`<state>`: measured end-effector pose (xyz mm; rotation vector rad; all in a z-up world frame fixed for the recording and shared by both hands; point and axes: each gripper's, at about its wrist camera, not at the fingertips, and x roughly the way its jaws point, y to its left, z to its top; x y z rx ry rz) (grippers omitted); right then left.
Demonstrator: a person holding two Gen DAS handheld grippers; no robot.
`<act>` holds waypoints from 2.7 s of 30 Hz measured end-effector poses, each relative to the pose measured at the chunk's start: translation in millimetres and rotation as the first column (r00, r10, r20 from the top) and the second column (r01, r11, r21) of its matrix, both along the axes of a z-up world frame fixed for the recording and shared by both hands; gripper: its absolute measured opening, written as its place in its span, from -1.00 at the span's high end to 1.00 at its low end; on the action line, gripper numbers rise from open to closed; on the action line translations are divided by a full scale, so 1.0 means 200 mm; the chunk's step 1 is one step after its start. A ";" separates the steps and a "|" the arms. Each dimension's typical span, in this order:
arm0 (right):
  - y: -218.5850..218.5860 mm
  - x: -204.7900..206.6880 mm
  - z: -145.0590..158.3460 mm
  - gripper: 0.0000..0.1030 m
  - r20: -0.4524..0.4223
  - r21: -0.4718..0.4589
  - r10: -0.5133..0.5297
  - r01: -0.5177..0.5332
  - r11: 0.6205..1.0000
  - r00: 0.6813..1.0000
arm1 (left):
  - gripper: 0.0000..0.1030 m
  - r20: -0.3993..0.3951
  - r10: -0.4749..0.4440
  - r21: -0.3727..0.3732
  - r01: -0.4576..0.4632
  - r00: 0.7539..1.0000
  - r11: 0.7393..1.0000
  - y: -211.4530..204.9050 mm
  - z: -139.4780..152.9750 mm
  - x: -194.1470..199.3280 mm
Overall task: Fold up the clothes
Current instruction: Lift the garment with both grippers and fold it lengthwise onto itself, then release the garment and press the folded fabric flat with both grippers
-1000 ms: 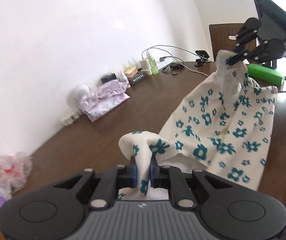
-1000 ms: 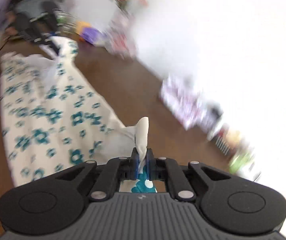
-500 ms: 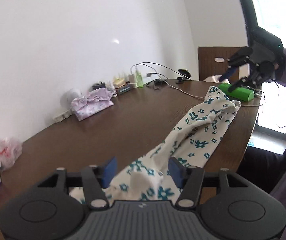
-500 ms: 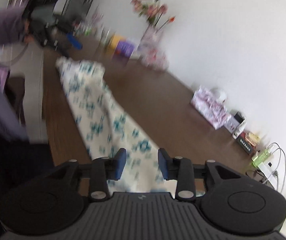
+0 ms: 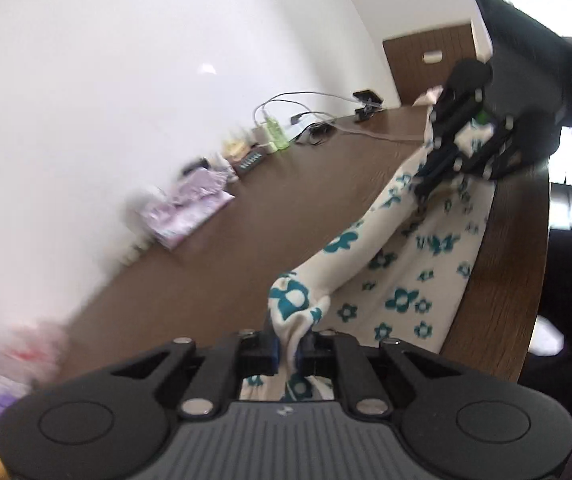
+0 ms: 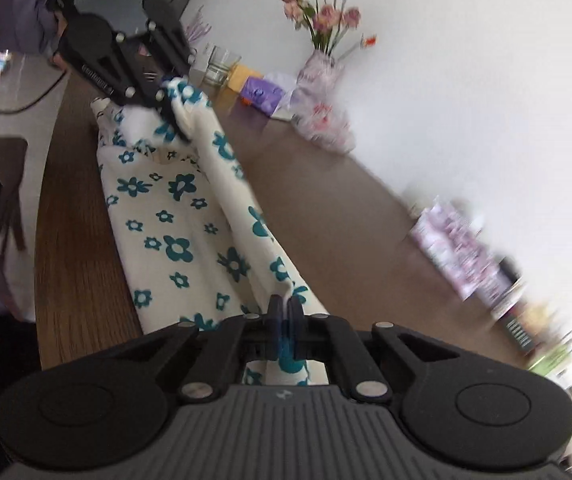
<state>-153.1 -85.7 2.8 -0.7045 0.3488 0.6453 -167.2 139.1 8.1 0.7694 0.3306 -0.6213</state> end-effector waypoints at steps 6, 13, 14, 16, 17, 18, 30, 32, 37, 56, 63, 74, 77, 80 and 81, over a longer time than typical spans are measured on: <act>0.04 -0.07 -0.08 0.95 -0.085 -0.110 0.038 -0.047 0.993 0.996 | 0.80 0.015 0.062 0.136 -0.064 0.998 0.989 -0.10 -0.23 -0.06; 0.01 0.00 0.14 0.78 -0.197 0.195 0.061 -0.022 0.981 0.979 | 0.05 -0.011 -0.017 0.119 0.018 1.000 0.993 -0.02 -0.18 -0.09; 0.03 0.03 0.16 0.78 -0.203 0.247 0.042 0.010 0.969 0.978 | 0.05 -0.020 -0.028 0.110 0.031 0.999 0.994 0.00 -0.16 -0.09; 0.13 0.07 0.16 0.77 -0.231 0.300 0.080 -0.007 0.954 0.970 | 0.05 -0.063 -0.033 0.050 0.036 0.997 0.998 0.05 -0.08 -0.07; 0.20 0.10 0.15 0.76 -0.246 0.314 0.112 -0.031 0.949 0.963 | 0.05 -0.091 -0.042 0.014 0.043 0.995 0.999 0.07 -0.04 -0.07; 0.27 0.12 0.13 0.62 -0.257 0.312 0.140 -0.055 0.948 0.956 | 0.05 -0.123 -0.059 -0.022 0.057 0.991 0.998 0.10 0.00 -0.06; 0.68 0.31 -0.01 0.74 -0.353 0.238 0.263 -0.186 0.953 0.898 | 0.06 -0.243 -0.075 -0.058 0.063 0.967 0.996 0.23 0.02 0.04; 0.69 0.26 -0.02 0.85 -0.290 0.217 0.246 -0.187 0.958 0.925 | 0.06 -0.248 -0.084 -0.037 0.077 0.965 0.996 0.21 0.00 0.08; 0.64 -0.01 0.02 0.86 0.079 0.192 0.240 -0.251 0.949 0.968 | 0.48 -0.288 -0.078 -0.039 0.069 0.955 0.997 0.20 -0.03 0.23; 0.76 -0.05 -0.16 0.72 -0.053 0.044 0.193 -0.191 0.981 0.980 | 0.10 -0.253 0.026 -0.130 -0.061 0.967 0.990 0.50 0.16 0.17; 0.61 -0.04 0.04 0.28 -0.111 0.246 0.219 -0.187 0.951 0.969 | -0.37 -0.359 -0.152 -0.079 0.132 0.921 0.988 0.31 0.20 0.56; 0.41 0.17 -0.04 0.30 -0.294 0.269 -0.074 0.157 0.950 0.953 | 0.80 -0.628 -0.071 -0.146 -0.027 0.775 0.989 0.47 -0.03 0.78; 0.37 0.20 -0.09 0.31 -0.331 0.299 -0.098 0.203 0.932 0.939 | 0.82 -0.593 0.012 -0.117 -0.100 0.805 0.988 0.53 -0.02 0.72; 0.35 0.20 -0.11 0.30 -0.358 0.329 -0.124 0.250 0.911 0.926 | 0.70 -0.570 0.066 -0.104 -0.152 0.819 0.983 0.58 -0.01 0.69; 0.35 0.20 -0.11 0.29 -0.355 0.325 -0.133 0.255 0.911 0.925 | 0.65 -0.568 0.083 -0.096 -0.166 0.819 0.981 0.59 -0.01 0.68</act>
